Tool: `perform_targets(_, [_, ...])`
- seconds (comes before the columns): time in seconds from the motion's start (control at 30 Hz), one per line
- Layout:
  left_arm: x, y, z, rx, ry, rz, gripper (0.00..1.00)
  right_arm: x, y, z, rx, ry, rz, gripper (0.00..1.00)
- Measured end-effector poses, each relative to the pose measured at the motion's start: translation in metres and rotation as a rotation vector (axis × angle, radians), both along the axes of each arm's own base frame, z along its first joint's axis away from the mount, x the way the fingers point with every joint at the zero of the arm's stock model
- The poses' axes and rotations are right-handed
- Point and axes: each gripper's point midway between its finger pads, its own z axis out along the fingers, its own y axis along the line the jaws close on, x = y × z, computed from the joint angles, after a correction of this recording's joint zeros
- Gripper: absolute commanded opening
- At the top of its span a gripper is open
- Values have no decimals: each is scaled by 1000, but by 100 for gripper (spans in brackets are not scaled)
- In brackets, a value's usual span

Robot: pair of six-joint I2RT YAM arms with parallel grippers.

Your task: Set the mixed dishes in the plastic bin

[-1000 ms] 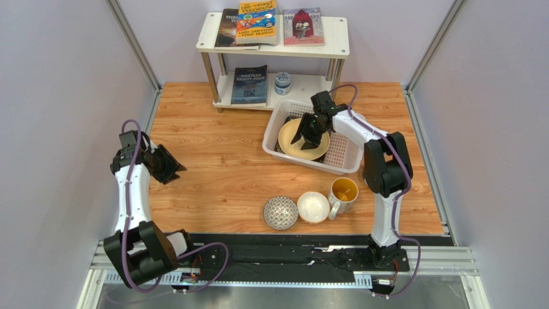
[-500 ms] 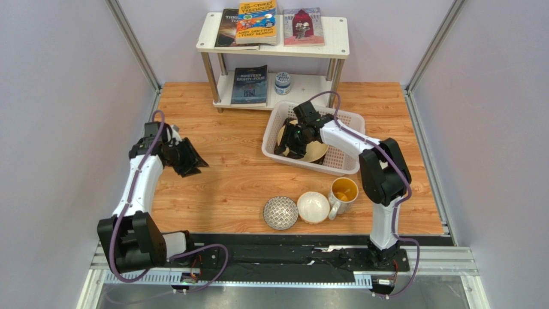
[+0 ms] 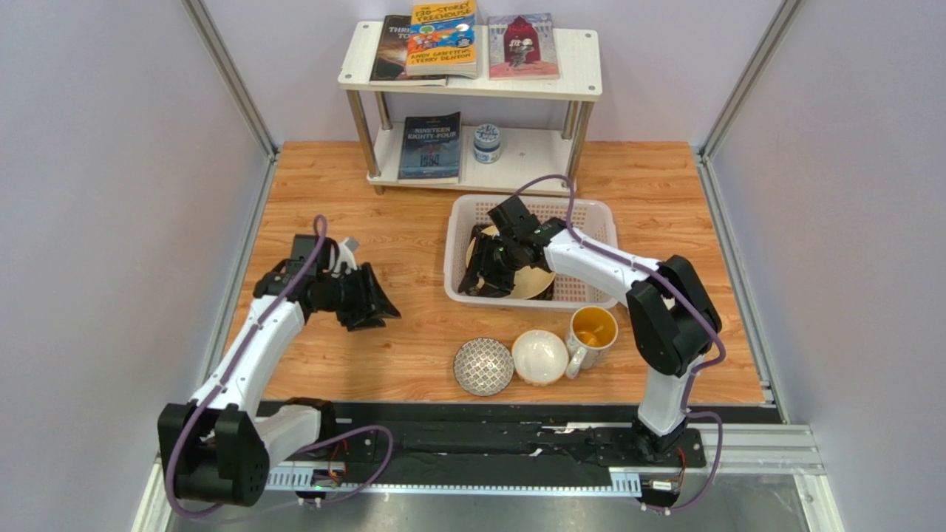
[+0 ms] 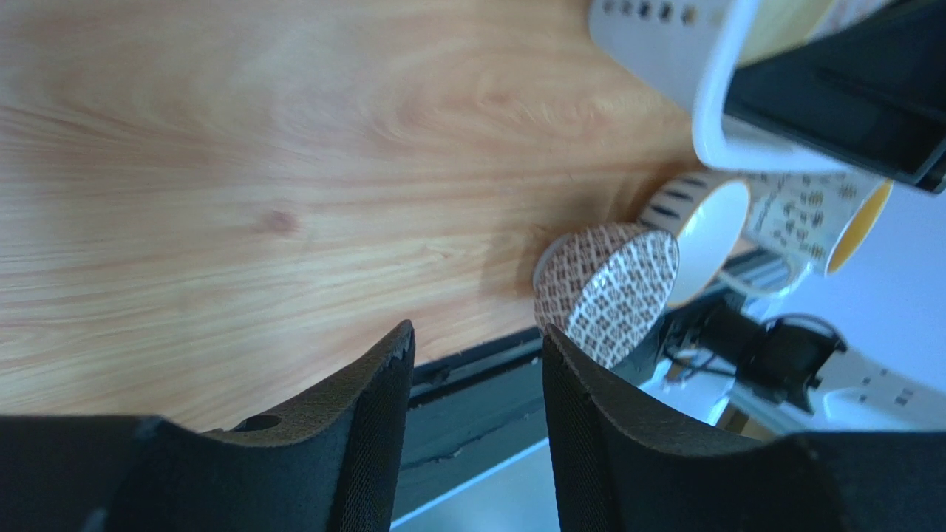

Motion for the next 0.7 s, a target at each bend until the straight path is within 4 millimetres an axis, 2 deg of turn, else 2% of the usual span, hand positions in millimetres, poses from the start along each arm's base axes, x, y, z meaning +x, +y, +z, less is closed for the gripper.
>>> perform_targets(0.07, [-13, -20, -1, -8, 1, -78, 52, -3, 4, 7, 11, -11, 5, 49])
perform_targets(0.17, [-29, -40, -9, -7, 26, -155, 52, -4, 7, 16, 14, -24, 9, 51])
perform_targets(0.23, [-36, -47, -13, 1, 39, -175, 52, -4, 5, 22, 4, -32, 7, 52])
perform_targets(0.33, [-47, -60, -17, 3, 54, -211, 52, -1, -2, 41, -12, -67, 0, 52])
perform_targets(0.53, [-63, -88, -25, 20, 66, -294, 53, -11, -30, 103, -10, -197, -30, 55])
perform_targets(0.6, [-69, -102, -33, 23, 91, -325, 53, -24, -45, 133, 23, -266, -42, 56])
perform_targets(0.7, [-74, -110, -47, 50, 132, -347, 53, -46, -63, 153, 55, -311, -50, 59])
